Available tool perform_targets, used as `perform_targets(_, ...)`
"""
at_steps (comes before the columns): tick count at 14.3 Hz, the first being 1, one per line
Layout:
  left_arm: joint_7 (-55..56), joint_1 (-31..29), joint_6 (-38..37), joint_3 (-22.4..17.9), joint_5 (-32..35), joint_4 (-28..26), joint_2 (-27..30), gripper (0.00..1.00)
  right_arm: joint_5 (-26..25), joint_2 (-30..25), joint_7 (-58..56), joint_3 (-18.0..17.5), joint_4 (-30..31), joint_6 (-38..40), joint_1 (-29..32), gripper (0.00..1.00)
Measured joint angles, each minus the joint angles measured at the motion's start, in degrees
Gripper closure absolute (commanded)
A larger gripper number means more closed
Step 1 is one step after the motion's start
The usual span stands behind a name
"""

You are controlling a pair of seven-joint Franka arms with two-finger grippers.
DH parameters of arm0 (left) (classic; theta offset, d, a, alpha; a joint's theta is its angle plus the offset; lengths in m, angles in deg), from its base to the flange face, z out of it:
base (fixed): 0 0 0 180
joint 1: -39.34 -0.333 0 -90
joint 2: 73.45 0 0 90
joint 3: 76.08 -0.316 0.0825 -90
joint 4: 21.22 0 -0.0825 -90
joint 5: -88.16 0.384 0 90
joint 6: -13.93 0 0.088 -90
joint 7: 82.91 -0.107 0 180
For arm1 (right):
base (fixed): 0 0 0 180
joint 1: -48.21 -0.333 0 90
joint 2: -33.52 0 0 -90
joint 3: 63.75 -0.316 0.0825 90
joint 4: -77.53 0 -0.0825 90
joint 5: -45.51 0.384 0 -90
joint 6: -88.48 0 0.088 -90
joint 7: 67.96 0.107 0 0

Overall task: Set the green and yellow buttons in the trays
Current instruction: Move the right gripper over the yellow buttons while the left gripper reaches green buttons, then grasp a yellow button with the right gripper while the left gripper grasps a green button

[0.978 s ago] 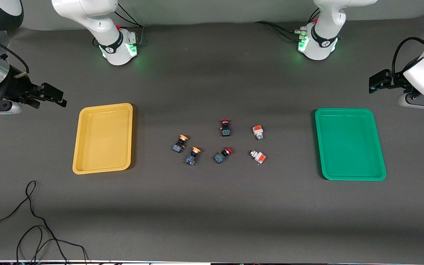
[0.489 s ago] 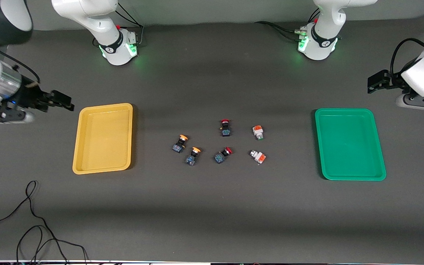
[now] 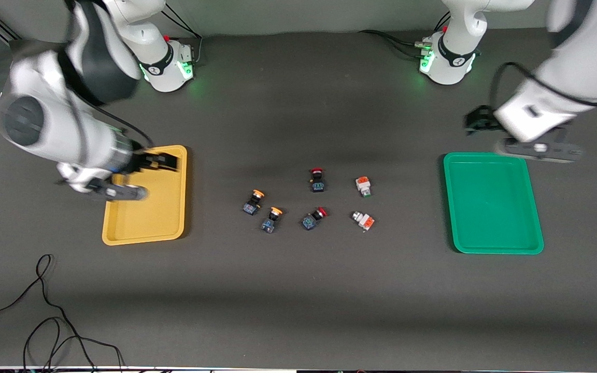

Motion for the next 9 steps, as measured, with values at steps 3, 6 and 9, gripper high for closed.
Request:
perform_targets(3,12.7,9.0,3.6,0.4,0.0,0.0,-2.1,0.0,3.5,8.3,7.1,0.0,-3.0,-7.0,-3.0,0.0)
perform_targets(6,19.8,14.7,5.4,0.4,0.0,0.0,-3.7,0.0,4.1,15.0,14.9,-0.1,-3.3,-15.1,-6.2,0.0)
perform_targets(9,20.5,15.4,9.0,0.1,-0.1,-2.3,-5.0,0.0,4.2,20.1,18.4,-0.1,-2.9,-20.9,-8.4,0.0)
